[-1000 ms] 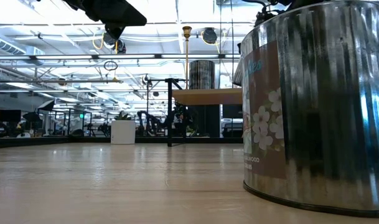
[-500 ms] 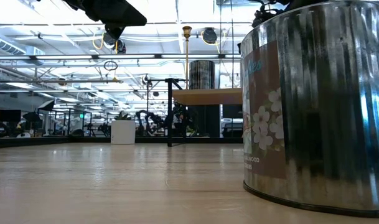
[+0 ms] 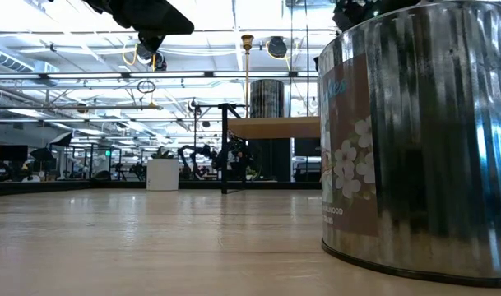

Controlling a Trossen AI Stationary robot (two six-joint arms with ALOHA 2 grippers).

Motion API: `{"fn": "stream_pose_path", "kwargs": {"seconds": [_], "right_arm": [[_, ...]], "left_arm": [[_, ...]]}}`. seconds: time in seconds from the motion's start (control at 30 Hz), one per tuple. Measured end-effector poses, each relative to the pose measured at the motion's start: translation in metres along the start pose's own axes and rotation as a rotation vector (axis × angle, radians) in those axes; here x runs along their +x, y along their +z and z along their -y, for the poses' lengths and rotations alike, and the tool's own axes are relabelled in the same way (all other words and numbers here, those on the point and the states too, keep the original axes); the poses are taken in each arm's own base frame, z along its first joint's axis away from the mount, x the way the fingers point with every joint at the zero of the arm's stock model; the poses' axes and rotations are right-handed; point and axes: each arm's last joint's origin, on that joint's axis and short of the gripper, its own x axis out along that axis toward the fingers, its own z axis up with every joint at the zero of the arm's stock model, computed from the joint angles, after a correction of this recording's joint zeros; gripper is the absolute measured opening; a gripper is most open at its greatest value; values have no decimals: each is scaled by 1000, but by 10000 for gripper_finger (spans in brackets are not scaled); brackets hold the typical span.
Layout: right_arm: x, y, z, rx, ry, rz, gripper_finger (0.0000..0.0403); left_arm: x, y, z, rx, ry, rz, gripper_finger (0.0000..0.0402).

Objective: Pick & Place candle stick holders
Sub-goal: Put the orange scented candle on the shelf aligned with the black candle holder

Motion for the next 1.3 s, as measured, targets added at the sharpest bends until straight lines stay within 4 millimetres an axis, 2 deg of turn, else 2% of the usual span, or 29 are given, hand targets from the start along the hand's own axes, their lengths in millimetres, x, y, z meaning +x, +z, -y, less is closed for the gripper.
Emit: {"fn": "stream_pose_path", "kwargs": {"seconds": [0.17,0.3,0.5,0.63,0.87,1.03,1.17,1.3], "right_arm": [[-18,-4,-18,-97,113,-11,63],[-28,-10,-33,-125,181,-48,99],[-35,-19,-51,-137,258,-90,158],[-32,-37,-60,-165,289,-143,177],[-26,-62,-68,-139,301,-224,177],[-23,-67,-67,-124,236,-226,181],[-21,-68,-62,-133,101,-206,186],[-18,-69,-58,-121,66,-209,187]], "left_arm": [[0,0,0,3,0,0,4],[0,0,0,4,0,0,14],[0,0,0,4,0,-1,12],[0,-1,0,5,0,-6,4],[0,-1,0,5,0,-7,17],[0,-1,0,6,0,-7,3],[0,-1,0,6,0,-7,16],[0,-1,0,7,0,-7,17]]}}
